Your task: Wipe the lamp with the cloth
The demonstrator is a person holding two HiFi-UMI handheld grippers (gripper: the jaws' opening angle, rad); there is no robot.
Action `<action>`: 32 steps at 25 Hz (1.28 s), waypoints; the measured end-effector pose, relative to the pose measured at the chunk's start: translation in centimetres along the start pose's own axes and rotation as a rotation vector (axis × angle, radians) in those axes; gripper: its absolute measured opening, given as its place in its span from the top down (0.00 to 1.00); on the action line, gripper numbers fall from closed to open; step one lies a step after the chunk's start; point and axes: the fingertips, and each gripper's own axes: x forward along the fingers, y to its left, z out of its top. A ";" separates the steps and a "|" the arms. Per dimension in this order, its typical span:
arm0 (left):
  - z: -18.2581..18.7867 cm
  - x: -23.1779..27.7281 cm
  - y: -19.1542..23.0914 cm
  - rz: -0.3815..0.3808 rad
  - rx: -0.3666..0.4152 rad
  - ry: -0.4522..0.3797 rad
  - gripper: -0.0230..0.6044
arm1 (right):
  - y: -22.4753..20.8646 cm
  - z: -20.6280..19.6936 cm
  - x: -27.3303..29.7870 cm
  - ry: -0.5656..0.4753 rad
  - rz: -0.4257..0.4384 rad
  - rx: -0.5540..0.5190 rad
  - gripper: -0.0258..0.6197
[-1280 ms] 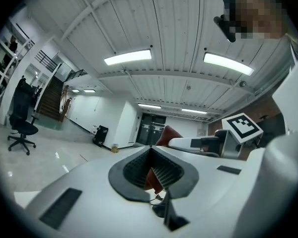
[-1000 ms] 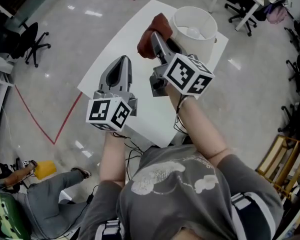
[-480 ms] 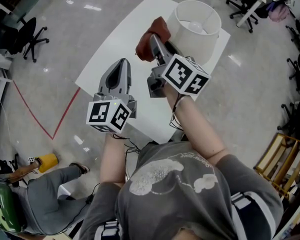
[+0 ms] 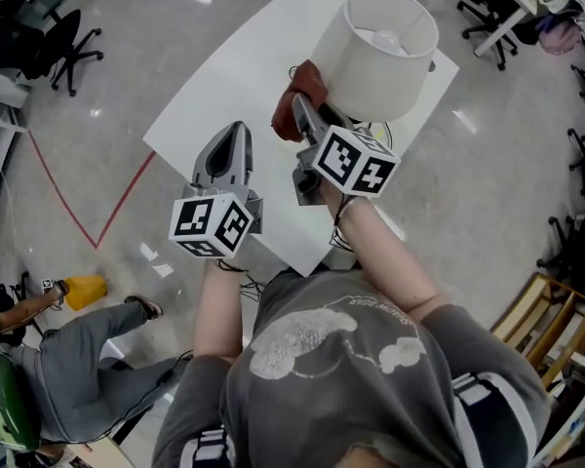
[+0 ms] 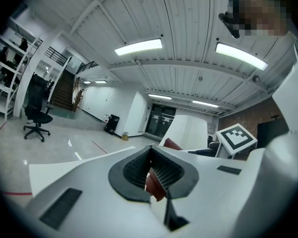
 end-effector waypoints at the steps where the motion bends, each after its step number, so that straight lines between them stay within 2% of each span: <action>1: -0.2 -0.2 0.0 0.015 0.002 0.002 0.95 | -0.3 -0.6 -0.2 0.020 0.006 0.004 0.82; 6: -0.1 -1.2 -1.8 0.092 0.010 -0.023 0.95 | 0.1 -1.3 -1.7 0.106 0.095 -0.001 0.82; 13: 3.5 -1.3 -7.3 0.160 0.052 -0.128 0.95 | 4.6 5.2 -5.6 0.109 0.323 -0.085 0.82; 17: 4.3 -0.7 -11.8 0.174 0.088 -0.187 0.95 | 4.1 8.5 -8.5 0.113 0.413 -0.086 0.82; 22: 4.1 -1.7 -13.6 0.191 0.098 -0.210 0.95 | 3.9 9.6 -9.6 0.123 0.430 -0.057 0.82; 27: 3.4 -2.1 -14.9 0.225 0.088 -0.206 0.95 | 3.1 10.5 -10.1 0.143 0.424 -0.080 0.82; 32: 2.7 -2.4 -15.8 0.264 0.066 -0.203 0.95 | 1.6 8.7 -10.0 0.228 0.430 -0.059 0.82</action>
